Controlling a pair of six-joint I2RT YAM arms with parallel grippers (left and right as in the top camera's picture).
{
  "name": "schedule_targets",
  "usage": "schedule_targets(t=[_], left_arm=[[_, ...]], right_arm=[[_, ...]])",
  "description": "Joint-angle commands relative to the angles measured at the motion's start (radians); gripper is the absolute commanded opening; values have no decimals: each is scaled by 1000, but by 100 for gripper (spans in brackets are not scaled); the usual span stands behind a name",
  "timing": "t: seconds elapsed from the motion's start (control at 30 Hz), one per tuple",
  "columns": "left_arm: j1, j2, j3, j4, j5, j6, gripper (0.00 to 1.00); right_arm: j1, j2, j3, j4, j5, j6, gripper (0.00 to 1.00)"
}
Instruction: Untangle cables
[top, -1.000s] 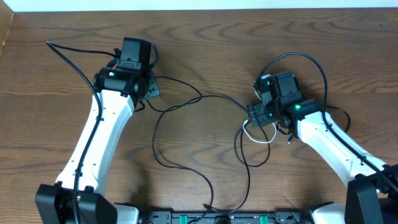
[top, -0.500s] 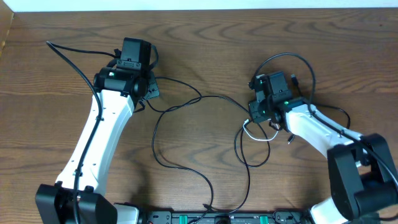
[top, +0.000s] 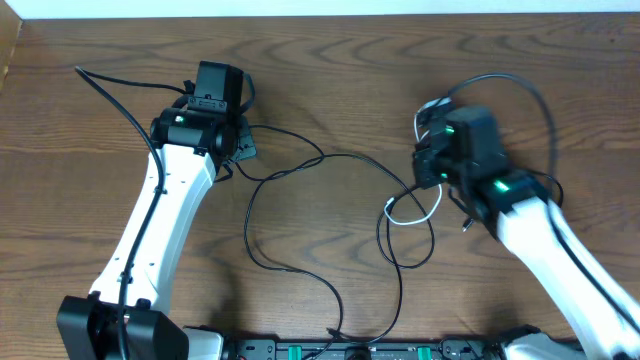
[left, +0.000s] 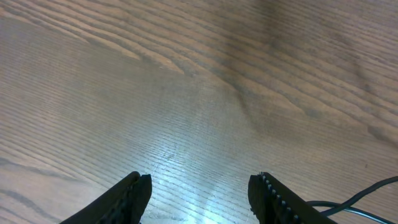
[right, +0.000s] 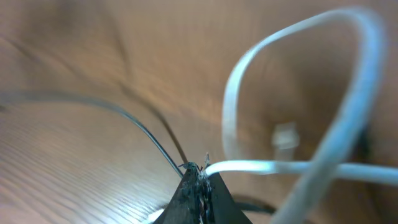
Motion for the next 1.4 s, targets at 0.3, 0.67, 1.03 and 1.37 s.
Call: schedule_targets(t=[0.3, 0.67, 1.03, 1.37], left_arm=[[0, -3, 2, -11, -2, -2, 56], [0, -3, 2, -18, -3, -1, 57], [0, -3, 2, -56, -3, -1, 57], [0, -3, 2, -74, -3, -1, 57]], right_arm=[[-178, -454, 13, -32, 173, -19, 1], [-612, -386, 13, -71, 217, -110, 1], [-1097, -93, 13, 79, 143, 26, 1], [-1320, 173, 13, 192, 33, 48, 1]])
